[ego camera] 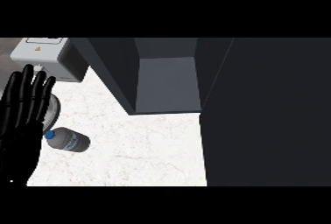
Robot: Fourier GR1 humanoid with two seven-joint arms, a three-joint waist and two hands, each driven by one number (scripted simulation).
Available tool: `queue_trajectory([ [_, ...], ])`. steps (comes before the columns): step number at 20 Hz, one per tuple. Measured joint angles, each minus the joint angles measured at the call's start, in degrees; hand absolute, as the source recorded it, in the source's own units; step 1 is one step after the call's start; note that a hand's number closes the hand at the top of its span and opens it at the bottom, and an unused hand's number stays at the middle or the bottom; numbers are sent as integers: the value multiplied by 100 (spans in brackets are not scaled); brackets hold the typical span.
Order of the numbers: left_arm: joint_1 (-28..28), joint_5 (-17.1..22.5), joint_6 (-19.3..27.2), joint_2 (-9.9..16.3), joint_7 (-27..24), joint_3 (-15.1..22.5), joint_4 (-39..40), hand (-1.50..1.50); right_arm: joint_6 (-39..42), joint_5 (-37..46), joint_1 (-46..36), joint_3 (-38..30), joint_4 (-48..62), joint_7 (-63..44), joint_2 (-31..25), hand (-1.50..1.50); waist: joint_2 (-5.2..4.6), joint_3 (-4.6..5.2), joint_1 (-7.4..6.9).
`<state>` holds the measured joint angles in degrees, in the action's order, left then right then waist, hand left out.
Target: Pick up the bottled water, place it into the cabinet and close the cabinet
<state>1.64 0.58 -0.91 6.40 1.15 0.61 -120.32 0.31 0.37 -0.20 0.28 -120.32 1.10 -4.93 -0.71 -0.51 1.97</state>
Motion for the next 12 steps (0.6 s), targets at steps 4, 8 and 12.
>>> queue_trajectory([
  [4, -203, 380, -372, 324, -125, -473, -68, -150, 127, -4, 429, 20, -186, 141, -12, -150, 51, 32, -123],
  [8, -579, 1225, -605, 379, 63, -966, -117, -150, 399, -240, 936, 353, -569, -30, 16, -150, 84, 49, -202],
  [12, -954, 2135, -605, 288, 649, -1205, -528, -150, 722, -682, 1323, 582, -1009, -413, -86, -150, 100, 52, -227],
])
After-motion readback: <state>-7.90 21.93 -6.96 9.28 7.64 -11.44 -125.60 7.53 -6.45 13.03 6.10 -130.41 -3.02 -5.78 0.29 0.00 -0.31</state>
